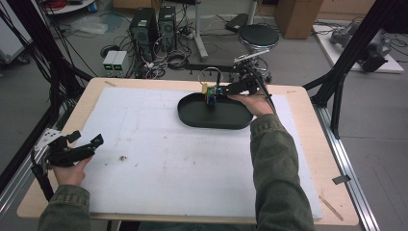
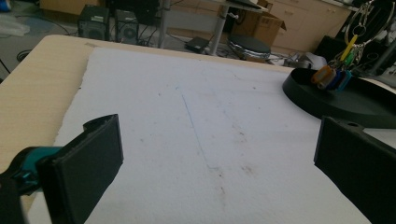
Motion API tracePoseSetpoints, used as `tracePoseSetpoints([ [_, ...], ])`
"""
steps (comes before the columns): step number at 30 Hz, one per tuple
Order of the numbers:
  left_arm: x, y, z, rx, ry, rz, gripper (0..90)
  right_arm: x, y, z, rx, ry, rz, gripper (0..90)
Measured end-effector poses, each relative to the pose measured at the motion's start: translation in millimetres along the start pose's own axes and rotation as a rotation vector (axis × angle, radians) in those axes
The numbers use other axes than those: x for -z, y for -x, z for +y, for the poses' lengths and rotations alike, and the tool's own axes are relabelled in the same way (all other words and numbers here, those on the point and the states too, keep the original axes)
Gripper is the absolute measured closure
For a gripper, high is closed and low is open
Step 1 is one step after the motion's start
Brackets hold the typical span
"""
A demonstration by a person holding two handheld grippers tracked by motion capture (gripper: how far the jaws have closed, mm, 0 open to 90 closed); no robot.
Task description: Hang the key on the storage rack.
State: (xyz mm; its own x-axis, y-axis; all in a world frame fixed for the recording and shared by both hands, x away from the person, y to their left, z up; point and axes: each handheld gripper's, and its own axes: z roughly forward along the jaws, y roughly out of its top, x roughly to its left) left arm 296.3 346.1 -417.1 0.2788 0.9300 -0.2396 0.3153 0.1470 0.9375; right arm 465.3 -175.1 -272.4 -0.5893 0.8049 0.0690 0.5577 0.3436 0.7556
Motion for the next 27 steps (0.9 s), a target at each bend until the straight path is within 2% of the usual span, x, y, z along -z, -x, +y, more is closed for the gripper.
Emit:
tracePoseSetpoints([
  [3,-0.9,-0.3,-0.1,0.009,0.002,-0.003,1.7,9.6,1.7,-7.4,-0.008,0.036,0.001,0.5],
  [7,-2.2,-0.5,0.0,0.025,0.012,-0.013,1.7,18.8,4.1,-18.1,0.001,0.037,-0.020,0.6],
  [11,-3.4,0.6,-0.1,0.020,0.005,-0.018,1.7,29.5,8.4,-31.3,-0.021,0.069,-0.019,0.5],
  [13,-3.6,0.9,-0.2,0.017,0.001,-0.019,1.7,33.1,11.8,-36.0,-0.032,0.057,-0.029,0.5],
  [16,-3.9,1.4,-0.5,0.011,0.000,-0.017,1.7,40.3,17.9,-47.6,-0.062,0.112,-0.036,0.6],
  [23,-4.7,2.2,-0.6,0.004,-0.007,-0.018,1.7,45.8,24.8,-76.8,-0.088,0.125,-0.045,0.5],
  [27,-3.5,3.6,-0.9,-0.010,-0.018,-0.011,1.7,47.4,26.3,-91.0,-0.079,0.126,-0.061,0.5],
])
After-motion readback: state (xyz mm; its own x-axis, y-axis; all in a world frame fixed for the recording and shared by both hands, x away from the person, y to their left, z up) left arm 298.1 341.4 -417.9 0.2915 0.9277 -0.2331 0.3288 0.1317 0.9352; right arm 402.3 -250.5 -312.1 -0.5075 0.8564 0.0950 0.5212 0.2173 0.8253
